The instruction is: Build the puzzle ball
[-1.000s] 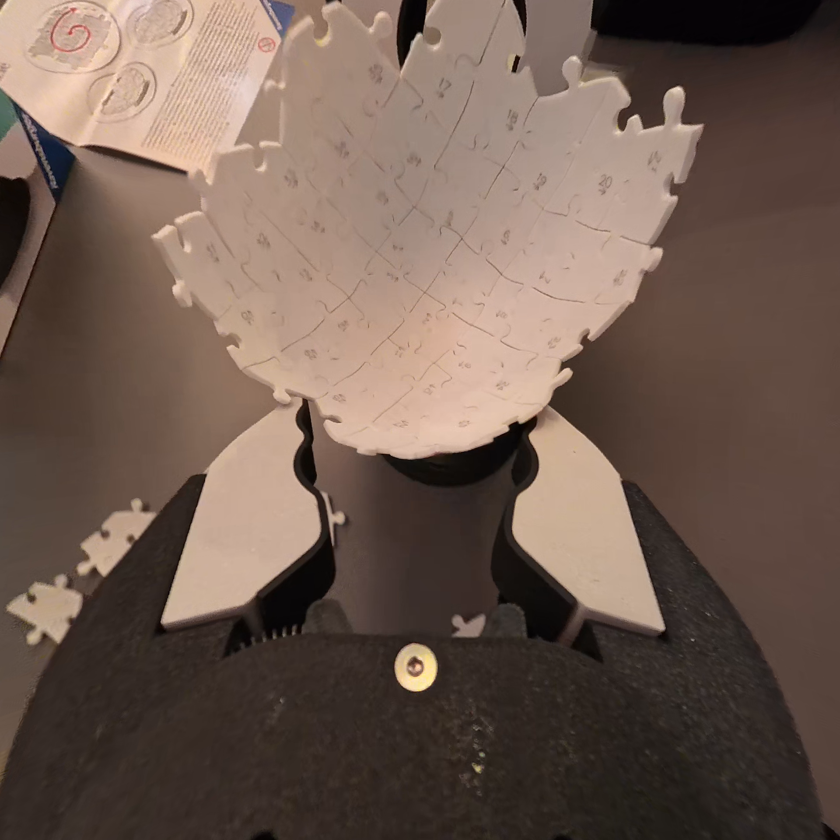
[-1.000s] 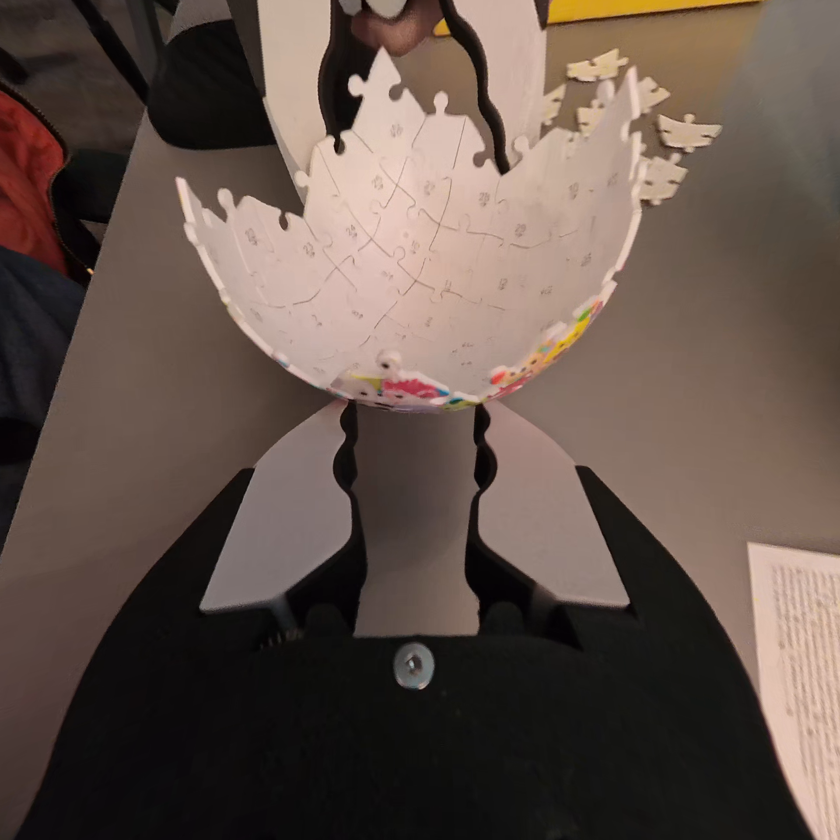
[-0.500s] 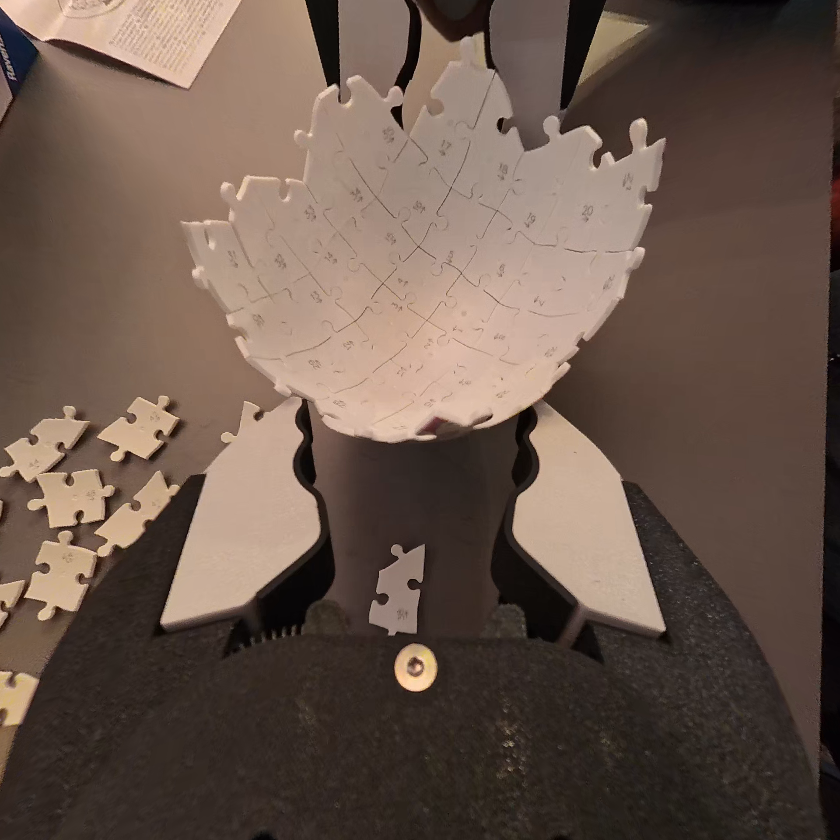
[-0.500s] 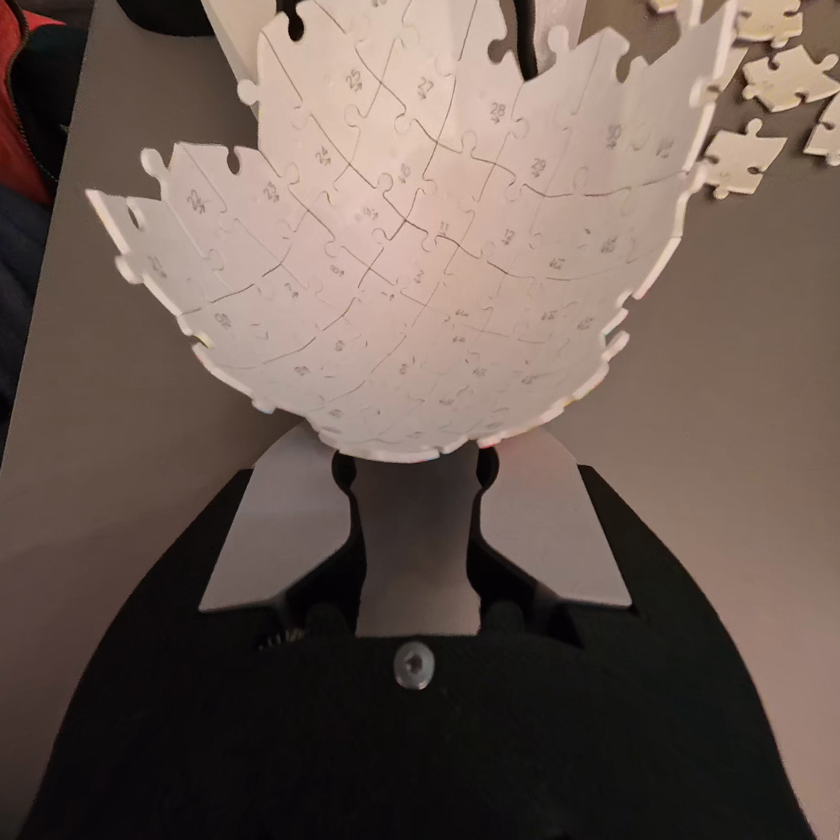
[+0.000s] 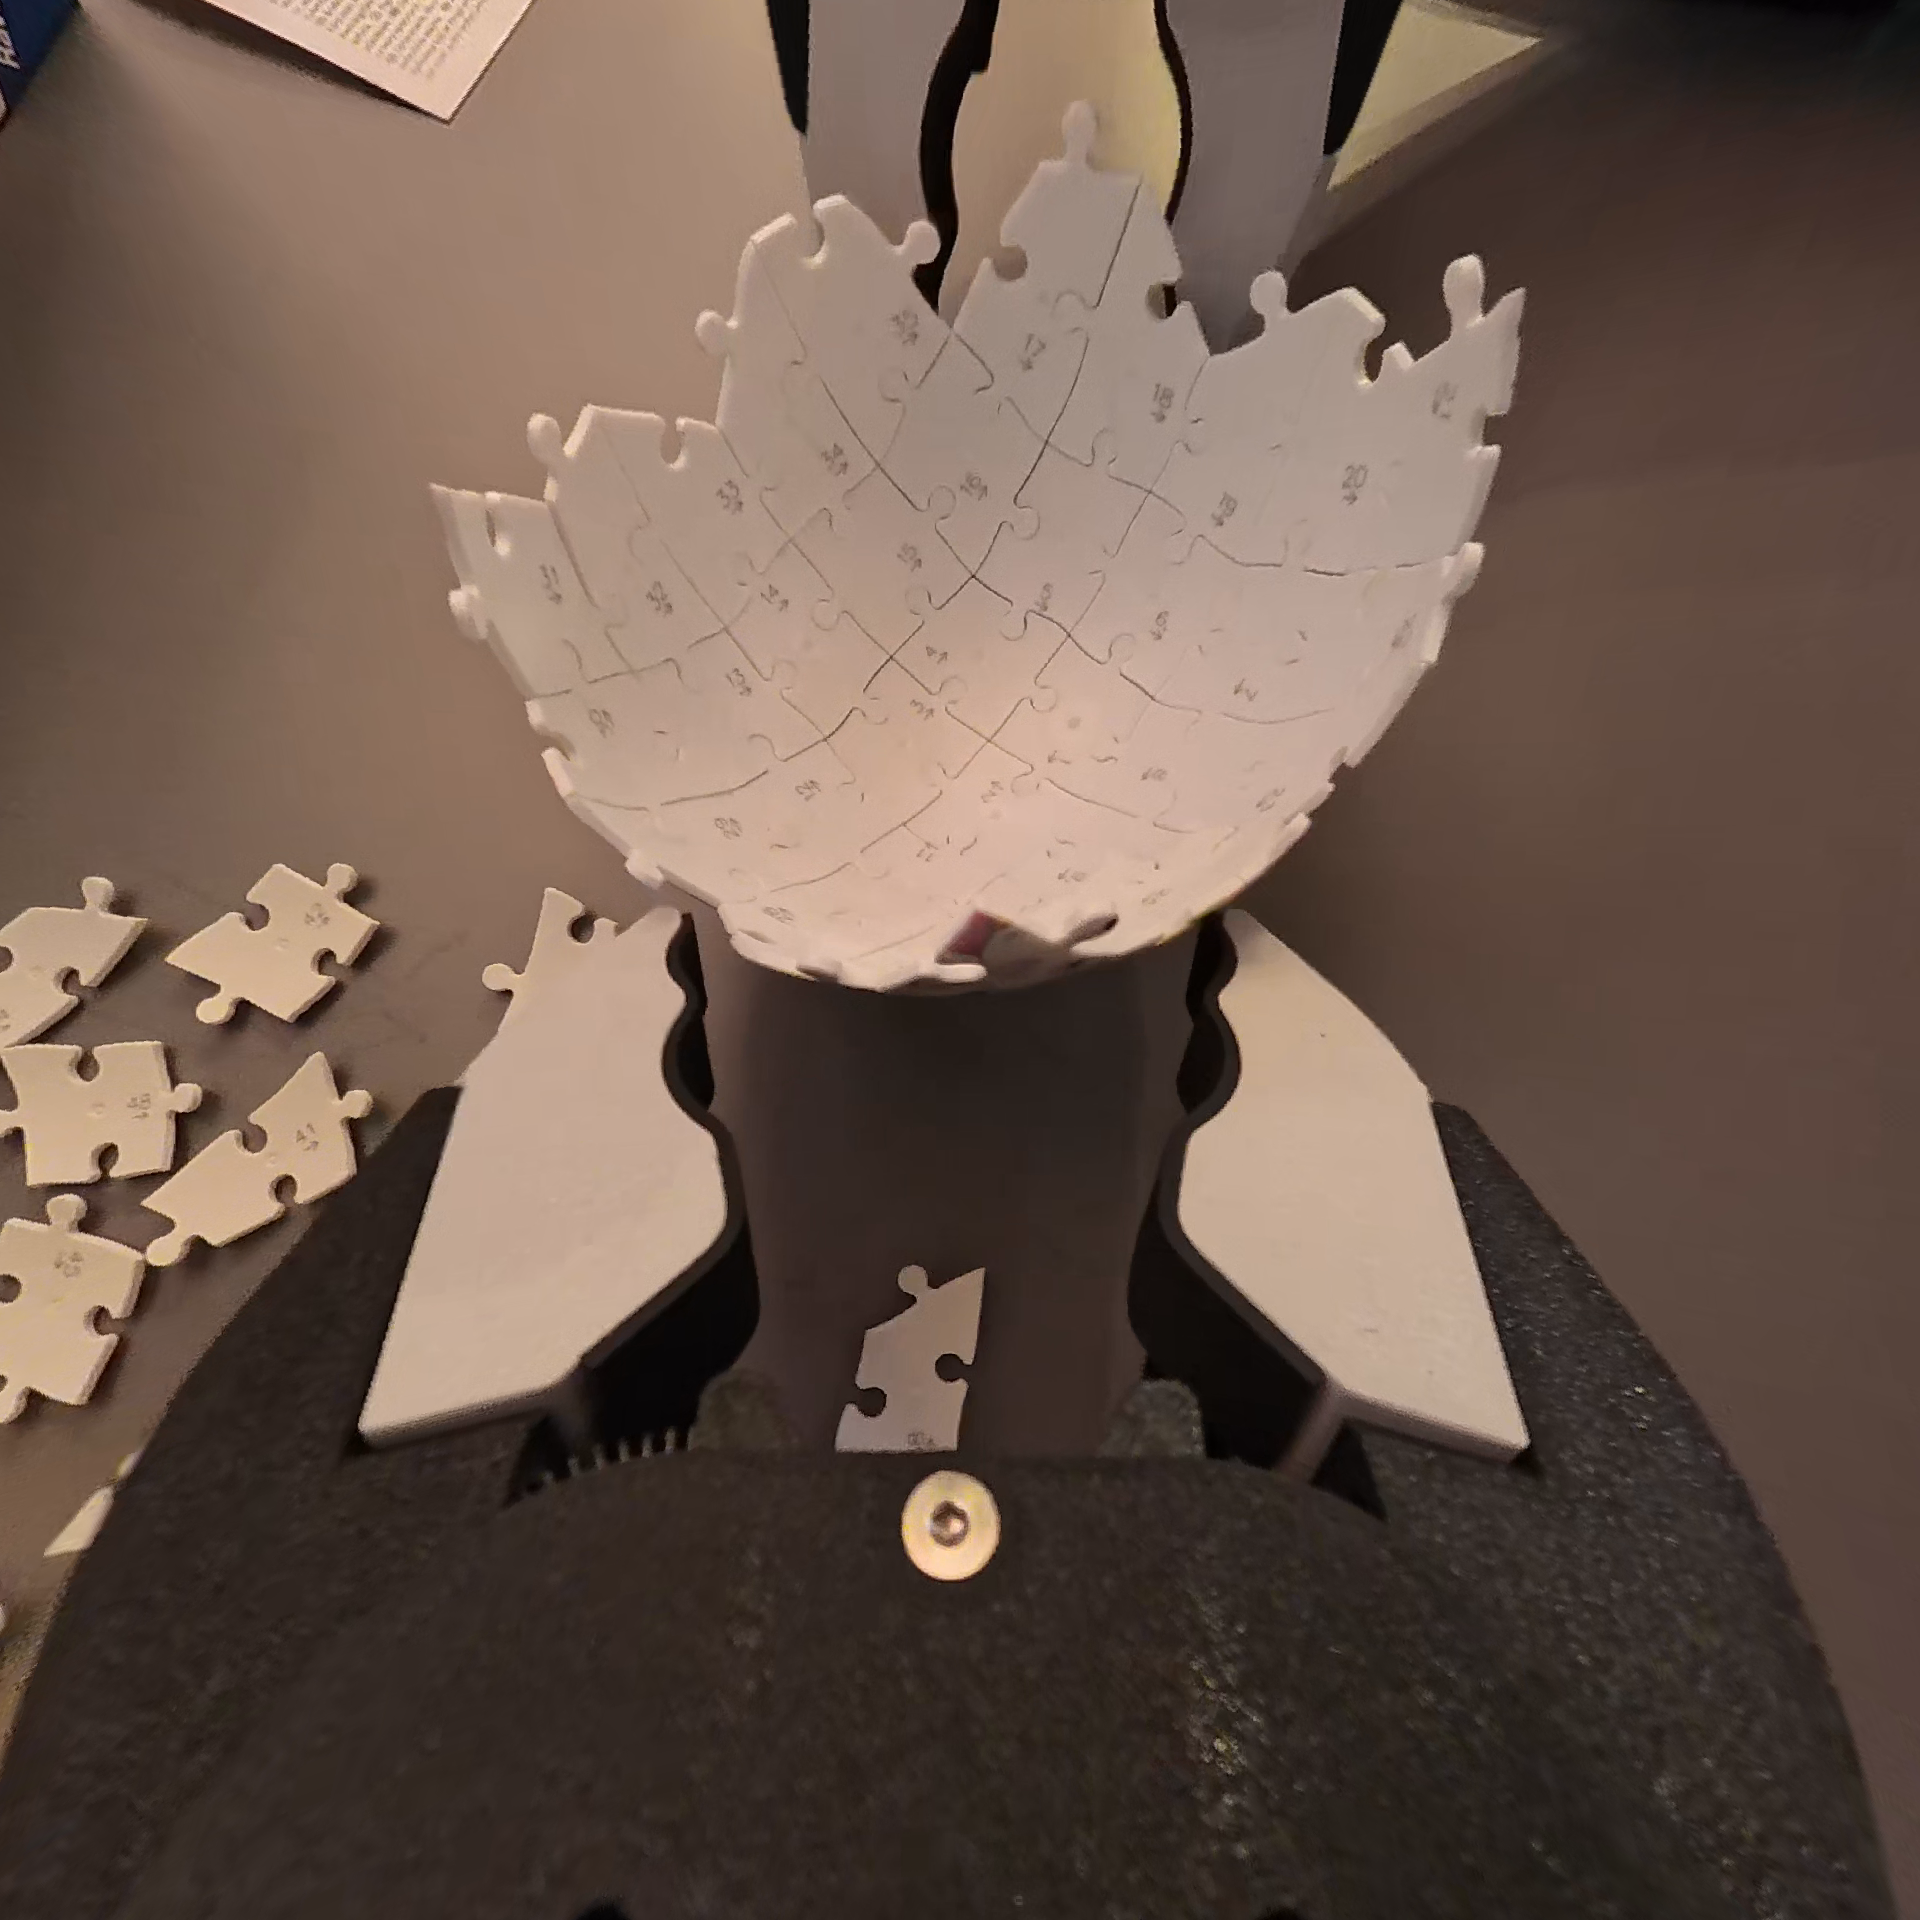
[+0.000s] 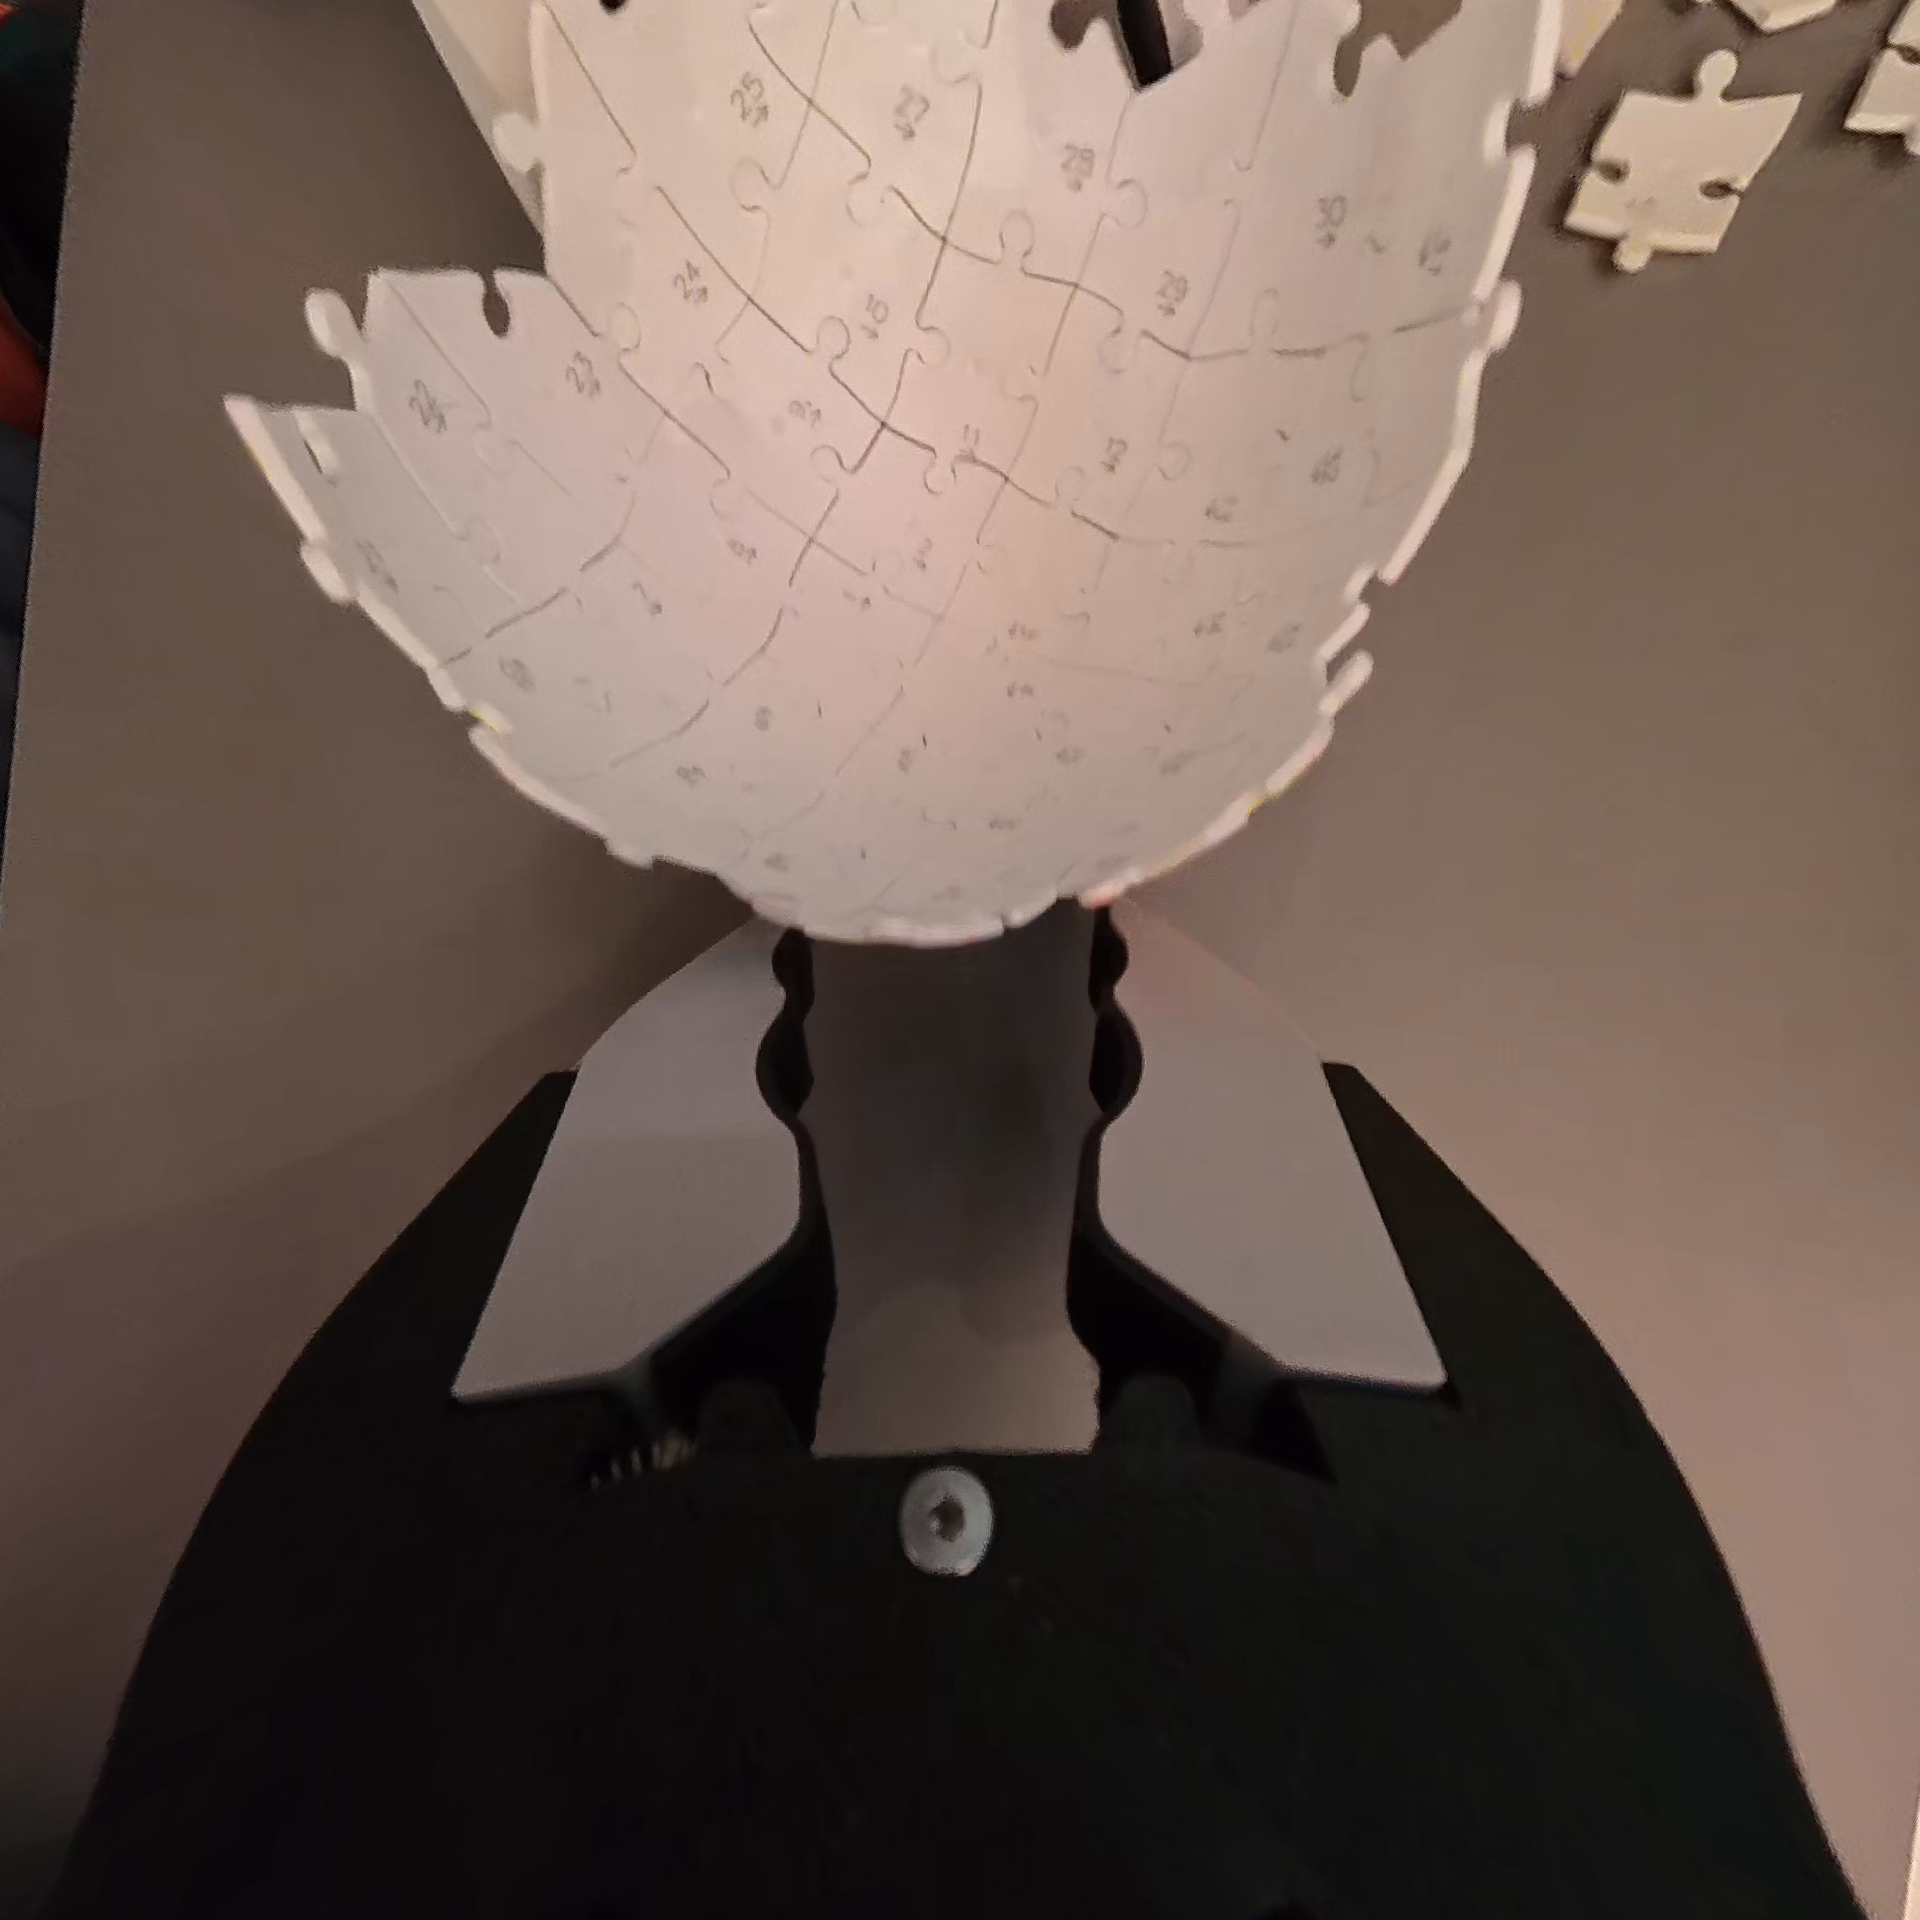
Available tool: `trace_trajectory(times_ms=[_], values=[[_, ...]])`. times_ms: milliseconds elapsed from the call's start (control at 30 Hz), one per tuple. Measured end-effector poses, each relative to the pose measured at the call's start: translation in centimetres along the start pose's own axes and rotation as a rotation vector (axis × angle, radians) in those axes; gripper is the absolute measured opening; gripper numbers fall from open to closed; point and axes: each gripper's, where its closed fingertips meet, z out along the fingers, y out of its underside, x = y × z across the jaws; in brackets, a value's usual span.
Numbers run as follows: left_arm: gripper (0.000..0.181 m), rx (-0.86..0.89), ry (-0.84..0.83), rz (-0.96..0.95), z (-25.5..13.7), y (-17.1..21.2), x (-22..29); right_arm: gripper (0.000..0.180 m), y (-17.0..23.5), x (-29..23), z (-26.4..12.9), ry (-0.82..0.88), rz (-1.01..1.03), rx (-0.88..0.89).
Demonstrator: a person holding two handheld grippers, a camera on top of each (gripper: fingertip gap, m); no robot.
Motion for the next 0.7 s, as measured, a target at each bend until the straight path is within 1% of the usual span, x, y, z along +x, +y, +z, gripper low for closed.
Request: trace_trajectory(times_ms=[67,133,167,233,333,400,433,533,633,700], values=[[0.091,0.013,-0.011,-0.017,-0.3,0.1,0.1,0.053,1.0,0.3,-0.9,0.047,0.004,-0.016],[0.093,0.029,-0.035,-0.035,-0.9,0.4,0.2,0.053,2.2,0.4,-3.0,0.115,0.023,-0.01],[0.094,0.042,-0.052,-0.046,-1.4,0.5,0.2,0.053,2.9,0.8,-4.6,0.182,0.038,-0.008],[0.094,0.079,-0.094,-0.081,-2.6,0.7,0.3,0.05,4.4,2.5,-9.2,0.39,0.093,0.028],[0.093,0.19,-0.172,-0.146,-5.2,-0.3,0.6,0.05,7.1,3.7,-15.7,0.607,0.297,0.156],[0.091,0.29,-0.236,-0.159,-7.3,-1.6,1.1,0.051,10.6,4.4,-18.3,0.735,0.438,0.144],[0.09,0.341,-0.269,-0.17,-8.3,-2.3,1.4,0.052,12.2,4.6,-18.9,0.781,0.501,0.125],[0.088,0.489,-0.325,-0.189,-11.1,-4.1,2.9,0.051,14.9,4.8,-18.5,0.805,0.631,0.108],[0.086,0.636,-0.368,-0.194,-13.5,-5.6,4.4,0.051,16.9,5.8,-17.4,0.801,0.75,0.07],[0.085,0.702,-0.362,-0.2,-14.5,-6.0,5.3,0.047,18.1,6.7,-16.5,0.781,0.819,0.046]])
